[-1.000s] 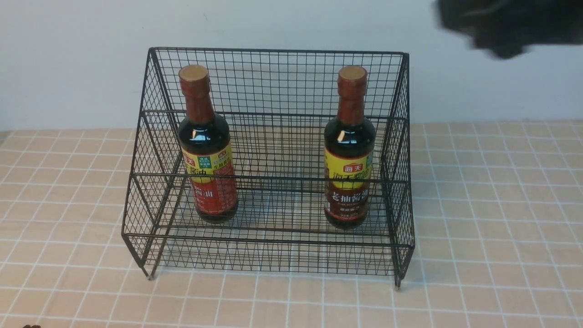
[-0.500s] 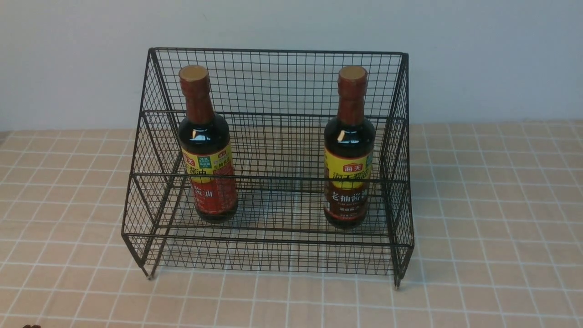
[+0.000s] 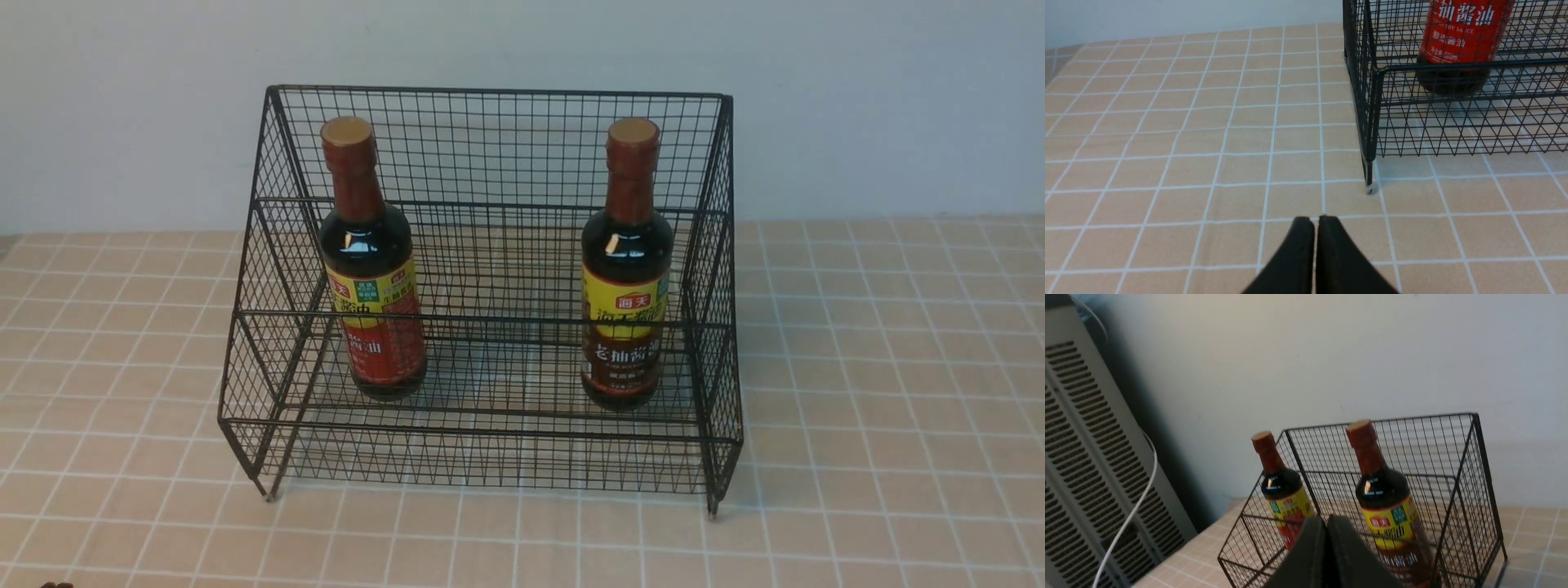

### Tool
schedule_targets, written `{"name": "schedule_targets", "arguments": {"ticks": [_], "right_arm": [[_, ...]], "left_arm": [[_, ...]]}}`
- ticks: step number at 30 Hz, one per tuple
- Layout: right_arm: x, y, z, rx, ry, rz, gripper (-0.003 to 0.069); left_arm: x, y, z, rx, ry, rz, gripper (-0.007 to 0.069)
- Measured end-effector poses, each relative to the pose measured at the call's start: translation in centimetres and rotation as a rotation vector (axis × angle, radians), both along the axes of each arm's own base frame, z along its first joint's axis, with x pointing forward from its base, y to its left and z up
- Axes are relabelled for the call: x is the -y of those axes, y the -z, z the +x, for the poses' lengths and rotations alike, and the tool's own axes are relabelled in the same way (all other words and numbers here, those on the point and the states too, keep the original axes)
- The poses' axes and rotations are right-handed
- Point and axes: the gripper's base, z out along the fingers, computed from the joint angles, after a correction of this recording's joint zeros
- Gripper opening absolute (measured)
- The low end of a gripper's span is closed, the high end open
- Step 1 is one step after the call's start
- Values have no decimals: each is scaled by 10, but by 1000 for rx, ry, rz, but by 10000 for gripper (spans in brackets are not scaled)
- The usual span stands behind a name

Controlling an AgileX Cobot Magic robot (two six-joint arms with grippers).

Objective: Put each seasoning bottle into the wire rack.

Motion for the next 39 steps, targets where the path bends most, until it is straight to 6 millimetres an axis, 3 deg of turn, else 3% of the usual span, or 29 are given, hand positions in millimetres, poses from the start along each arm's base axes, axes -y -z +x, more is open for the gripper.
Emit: {"name": "schedule_targets", "arguments": {"ticks": [20, 24, 28, 29, 30, 31, 34, 39], "right_arm": [[-9, 35, 14, 145, 37, -243, -13], [-5, 65, 25, 73, 231, -296, -13], [3, 109, 33, -34, 396, -369, -13], [3, 111, 33, -38, 395, -371, -13], [6, 132, 34, -78, 444, -388, -13], [7, 140, 33, -91, 461, -391, -13], [9, 151, 33, -119, 486, -399, -13], [11, 151, 32, -124, 507, -402, -13]], "left_arm": [[0, 0, 0, 0, 0, 0, -7], [0, 0, 0, 0, 0, 0, -7], [0, 0, 0, 0, 0, 0, -7], [0, 0, 0, 0, 0, 0, -7], [0, 0, 0, 0, 0, 0, -7], [0, 0, 0, 0, 0, 0, -7], [0, 0, 0, 0, 0, 0, -7], [0, 0, 0, 0, 0, -1, -7]]}}
